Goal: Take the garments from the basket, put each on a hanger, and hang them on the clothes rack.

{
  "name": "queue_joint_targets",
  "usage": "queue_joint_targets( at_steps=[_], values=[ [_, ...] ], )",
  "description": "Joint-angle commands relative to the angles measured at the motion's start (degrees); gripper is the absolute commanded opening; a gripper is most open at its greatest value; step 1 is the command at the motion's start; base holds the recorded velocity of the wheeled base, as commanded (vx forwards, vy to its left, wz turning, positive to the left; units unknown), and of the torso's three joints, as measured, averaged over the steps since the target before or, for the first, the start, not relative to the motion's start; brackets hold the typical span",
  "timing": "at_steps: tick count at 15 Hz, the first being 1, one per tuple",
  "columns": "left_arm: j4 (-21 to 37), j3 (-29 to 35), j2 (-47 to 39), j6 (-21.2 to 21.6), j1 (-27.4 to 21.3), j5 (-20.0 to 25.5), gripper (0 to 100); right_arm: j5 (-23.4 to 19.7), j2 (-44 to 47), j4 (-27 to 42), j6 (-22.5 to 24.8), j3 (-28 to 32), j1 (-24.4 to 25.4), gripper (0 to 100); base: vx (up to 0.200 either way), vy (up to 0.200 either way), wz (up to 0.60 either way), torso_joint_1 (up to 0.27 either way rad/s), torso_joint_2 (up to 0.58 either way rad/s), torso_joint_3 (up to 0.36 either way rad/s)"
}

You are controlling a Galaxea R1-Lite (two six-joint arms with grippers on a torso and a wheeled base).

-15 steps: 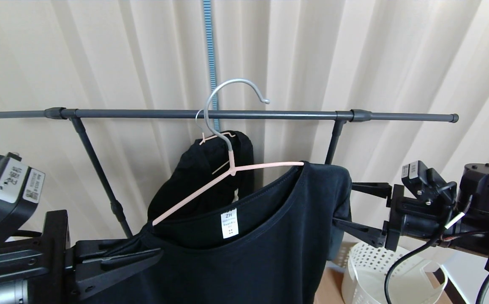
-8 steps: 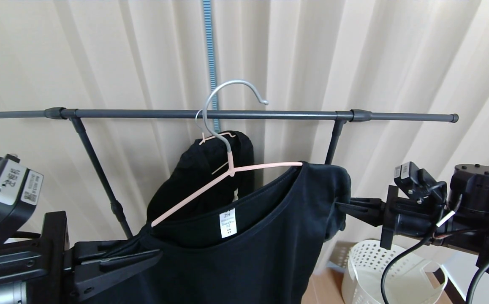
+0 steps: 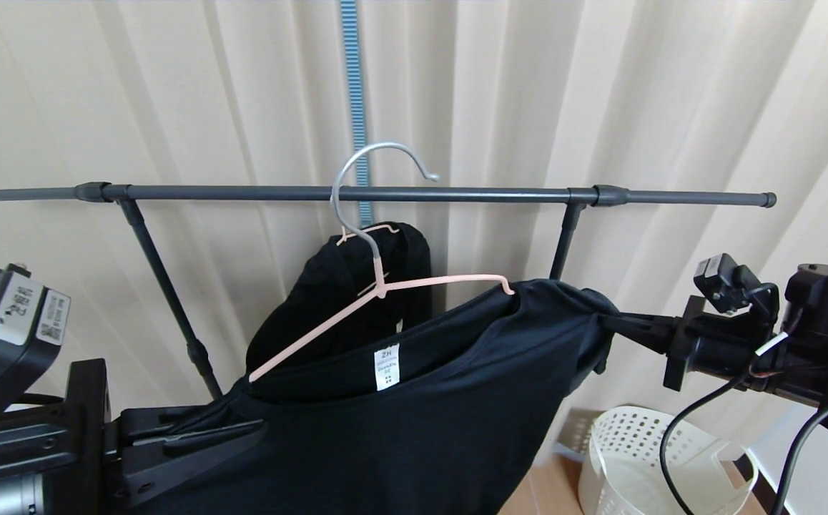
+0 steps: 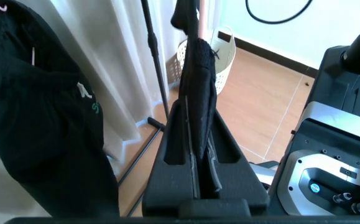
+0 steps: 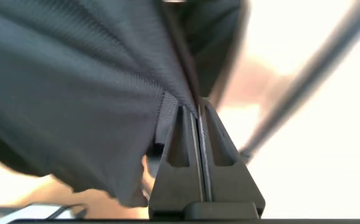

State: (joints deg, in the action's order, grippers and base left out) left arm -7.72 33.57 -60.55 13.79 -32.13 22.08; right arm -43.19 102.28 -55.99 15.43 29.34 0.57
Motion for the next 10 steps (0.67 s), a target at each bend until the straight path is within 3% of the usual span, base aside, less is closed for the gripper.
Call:
queue_joint_targets(
  at_steps=[1, 8, 9, 10],
  values=[
    [-0.02, -0.17, -0.01, 0.01, 0.67, -0.02, 0, 0.04, 0.99, 0.09, 0.04, 0.54, -0.84, 0, 0.0, 0.0, 0.0, 0.0, 0.0, 0.0],
    [-0.11, -0.7, -0.53, -0.08, 2.78, -0.02, 0, -0.05, -1.91, -0.43, 1.09, -2.98, 0.57, 0, 0.0, 0.0, 0.0, 0.0, 0.0, 0.0],
    [-0.11, -0.7, -0.62, -0.08, 2.95, -0.02, 0, -0.05, -2.52, -0.43, 1.44, -3.06, 0.83, 100, 0.0, 0.0, 0.0, 0.0, 0.0, 0.0],
    [-0.11, -0.7, -0.62, -0.16, 3.31, -0.02, 0, -0.05, -3.58, 0.01, 1.27, -2.8, 1.01, 100, 0.0, 0.0, 0.0, 0.0, 0.0, 0.0]
  ],
)
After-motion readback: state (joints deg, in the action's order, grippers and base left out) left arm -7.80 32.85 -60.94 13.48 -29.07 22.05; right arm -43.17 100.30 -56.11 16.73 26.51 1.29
